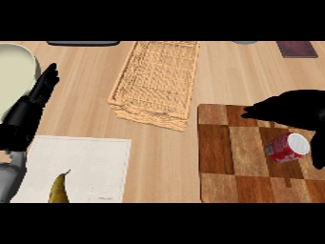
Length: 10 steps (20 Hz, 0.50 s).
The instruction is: Pick the can from the cutting board and place it in the basket
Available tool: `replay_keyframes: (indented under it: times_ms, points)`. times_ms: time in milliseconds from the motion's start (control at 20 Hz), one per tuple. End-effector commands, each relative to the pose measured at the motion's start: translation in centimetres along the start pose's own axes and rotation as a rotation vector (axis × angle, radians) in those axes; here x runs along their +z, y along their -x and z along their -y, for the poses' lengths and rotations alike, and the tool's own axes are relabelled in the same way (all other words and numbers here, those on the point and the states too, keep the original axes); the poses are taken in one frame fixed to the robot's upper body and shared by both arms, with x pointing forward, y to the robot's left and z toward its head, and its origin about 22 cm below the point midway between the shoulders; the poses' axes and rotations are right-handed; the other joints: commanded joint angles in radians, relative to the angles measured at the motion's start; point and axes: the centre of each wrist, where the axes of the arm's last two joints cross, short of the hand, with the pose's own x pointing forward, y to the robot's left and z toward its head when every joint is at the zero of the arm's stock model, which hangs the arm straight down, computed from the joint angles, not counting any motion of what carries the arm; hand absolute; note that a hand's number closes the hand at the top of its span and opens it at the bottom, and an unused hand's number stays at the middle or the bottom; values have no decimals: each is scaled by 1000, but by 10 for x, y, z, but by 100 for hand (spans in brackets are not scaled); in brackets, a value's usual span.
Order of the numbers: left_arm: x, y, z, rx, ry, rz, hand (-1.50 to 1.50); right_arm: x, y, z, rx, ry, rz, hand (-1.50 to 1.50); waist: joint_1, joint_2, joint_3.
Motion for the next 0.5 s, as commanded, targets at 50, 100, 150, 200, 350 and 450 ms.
replay_keyframes:
  times_ms: [50,100,150,200,350,450]
  points:
    - [-3,13,-9,1,-9,6,0,-27,14,-29,10,-18,21,-150,-3,0,0]
    - [6,18,-8,0,7,-3,0,-16,24,-26,3,-5,25,-150,-4,-1,-1]
    - [-9,3,0,5,-10,5,0,-29,26,-8,2,3,23,-150,2,0,0]
    - [5,9,-4,4,5,10,0,-17,36,-25,19,-3,23,-150,-1,-1,0]
    - [-1,5,9,2,-16,-4,0,-9,32,-31,19,15,64,-150,-12,-3,-1]
    - [11,14,-13,2,1,4,0,-28,34,-35,14,39,56,-150,-5,-3,-1]
